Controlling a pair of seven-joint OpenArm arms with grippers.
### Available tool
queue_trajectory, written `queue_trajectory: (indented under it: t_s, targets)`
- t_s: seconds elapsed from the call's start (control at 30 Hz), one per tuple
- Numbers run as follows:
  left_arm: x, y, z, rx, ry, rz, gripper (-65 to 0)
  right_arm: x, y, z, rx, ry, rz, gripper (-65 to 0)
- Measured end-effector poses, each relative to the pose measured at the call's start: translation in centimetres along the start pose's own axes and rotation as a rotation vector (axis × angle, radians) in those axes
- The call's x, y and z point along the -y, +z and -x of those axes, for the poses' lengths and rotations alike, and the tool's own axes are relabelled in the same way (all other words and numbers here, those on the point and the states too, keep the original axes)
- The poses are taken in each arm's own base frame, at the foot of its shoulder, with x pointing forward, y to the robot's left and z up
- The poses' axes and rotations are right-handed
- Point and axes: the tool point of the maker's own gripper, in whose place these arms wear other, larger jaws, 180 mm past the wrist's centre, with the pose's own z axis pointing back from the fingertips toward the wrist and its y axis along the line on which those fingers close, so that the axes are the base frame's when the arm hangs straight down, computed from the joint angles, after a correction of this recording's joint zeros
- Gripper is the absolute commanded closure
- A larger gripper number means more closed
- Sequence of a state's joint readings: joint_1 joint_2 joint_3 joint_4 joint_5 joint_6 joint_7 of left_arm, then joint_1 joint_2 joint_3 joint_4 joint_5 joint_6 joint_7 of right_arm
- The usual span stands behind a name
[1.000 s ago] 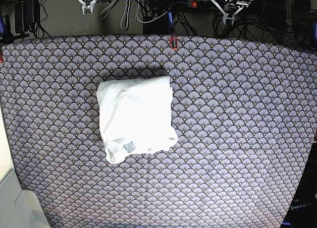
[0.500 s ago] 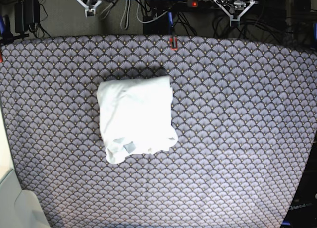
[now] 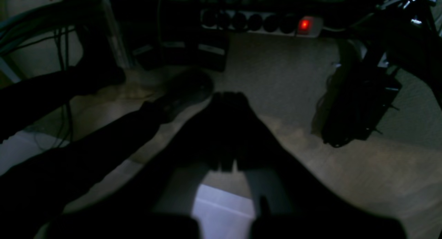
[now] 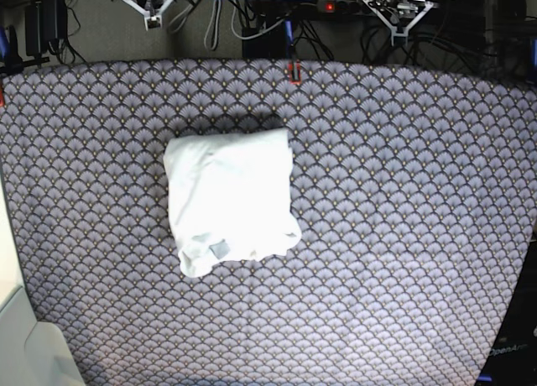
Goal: Fold the T-shirt properly
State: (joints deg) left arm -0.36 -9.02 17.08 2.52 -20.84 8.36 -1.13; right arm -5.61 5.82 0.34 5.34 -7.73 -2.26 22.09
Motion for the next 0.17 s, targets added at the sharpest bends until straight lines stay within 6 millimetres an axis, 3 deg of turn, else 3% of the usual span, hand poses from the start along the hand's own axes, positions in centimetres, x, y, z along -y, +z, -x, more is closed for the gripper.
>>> queue_trajectory:
  t_s: [0.17]
  targets:
    - [-0.13,0.00,0.00,0.000,0.000,-0.007,-0.6,0.00,0.00,-0.01,0.000,0.000,0.000,0.0]
